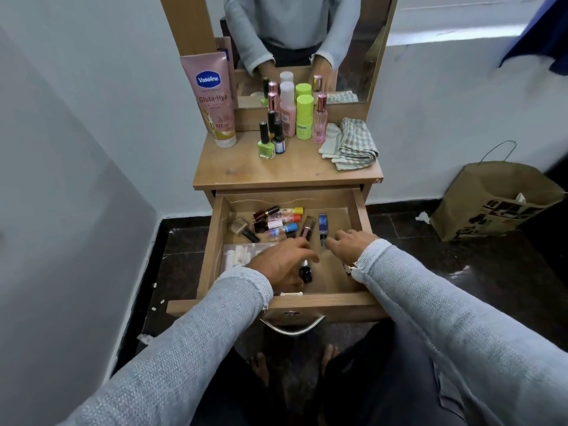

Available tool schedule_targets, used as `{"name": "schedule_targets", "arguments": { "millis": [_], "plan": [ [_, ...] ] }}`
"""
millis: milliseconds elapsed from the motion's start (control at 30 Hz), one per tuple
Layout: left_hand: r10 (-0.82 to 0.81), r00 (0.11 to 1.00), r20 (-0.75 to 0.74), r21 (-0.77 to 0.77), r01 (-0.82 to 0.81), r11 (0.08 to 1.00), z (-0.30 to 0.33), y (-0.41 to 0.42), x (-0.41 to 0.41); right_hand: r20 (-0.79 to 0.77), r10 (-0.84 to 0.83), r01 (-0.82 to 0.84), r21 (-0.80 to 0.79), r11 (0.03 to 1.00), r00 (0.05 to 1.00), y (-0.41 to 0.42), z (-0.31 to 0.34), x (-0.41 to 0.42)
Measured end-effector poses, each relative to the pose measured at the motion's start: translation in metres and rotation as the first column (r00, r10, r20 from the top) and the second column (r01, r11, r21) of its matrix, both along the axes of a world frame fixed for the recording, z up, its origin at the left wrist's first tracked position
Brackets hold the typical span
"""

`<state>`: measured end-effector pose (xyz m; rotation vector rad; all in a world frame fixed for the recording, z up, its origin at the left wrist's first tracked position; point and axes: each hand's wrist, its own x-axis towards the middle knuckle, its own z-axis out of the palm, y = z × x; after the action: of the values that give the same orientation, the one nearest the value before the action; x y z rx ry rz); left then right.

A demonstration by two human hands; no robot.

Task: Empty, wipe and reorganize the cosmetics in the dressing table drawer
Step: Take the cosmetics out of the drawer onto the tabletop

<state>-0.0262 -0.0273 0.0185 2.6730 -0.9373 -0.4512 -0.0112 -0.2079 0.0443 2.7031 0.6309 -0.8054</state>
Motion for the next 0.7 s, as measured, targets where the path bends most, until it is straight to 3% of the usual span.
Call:
{"name": "schedule_targets", "arguments": {
  "millis": [100, 200, 267, 333, 433, 500, 600, 700],
  "plan": [
    [-0.037, 0.999, 0.025, 0.069, 0.035, 0.997, -0.002, -0.007, 0.002, 0.025, 0.063, -0.063, 0.004, 0.998, 0.998, -0.003, -0.001, -0.002],
    [-0.075, 0.995, 0.070, 0.140, 0.064, 0.988, -0.001, -0.012, 0.004, -0.029, 0.022, -0.020, 0.068, 0.998, 0.999, -0.005, 0.002, -0.001],
    [-0.094, 0.994, 0.062, 0.167, 0.082, 0.983, 0.002, -0.014, 0.002, -0.071, -0.069, 0.083, 0.220, 0.972, 0.995, -0.005, 0.009, -0.001],
    [-0.144, 0.984, 0.105, 0.198, 0.122, 0.973, 0.002, -0.013, 0.001, -0.089, -0.158, 0.181, 0.425, 0.887, 0.983, -0.009, 0.018, -0.002],
    [-0.147, 0.980, 0.134, 0.170, 0.123, 0.978, 0.001, -0.009, 0.001, -0.250, -0.272, 0.366, 0.720, 0.590, 0.929, -0.021, 0.030, 0.001],
    [-0.118, 0.983, 0.140, 0.126, 0.101, 0.987, 0.002, -0.008, 0.002, -0.373, -0.315, 0.472, 0.811, 0.345, 0.872, -0.027, 0.031, 0.007],
    [-0.084, 0.986, 0.141, 0.107, 0.069, 0.992, 0.006, -0.009, 0.005, -0.669, -0.272, 0.668, 0.736, -0.111, 0.692, -0.026, 0.028, 0.014],
    [-0.023, 0.988, 0.154, 0.081, 0.010, 0.997, 0.007, -0.009, 0.007, -0.834, -0.136, 0.743, 0.541, -0.393, 0.535, -0.023, 0.025, 0.016]
  ]
}}
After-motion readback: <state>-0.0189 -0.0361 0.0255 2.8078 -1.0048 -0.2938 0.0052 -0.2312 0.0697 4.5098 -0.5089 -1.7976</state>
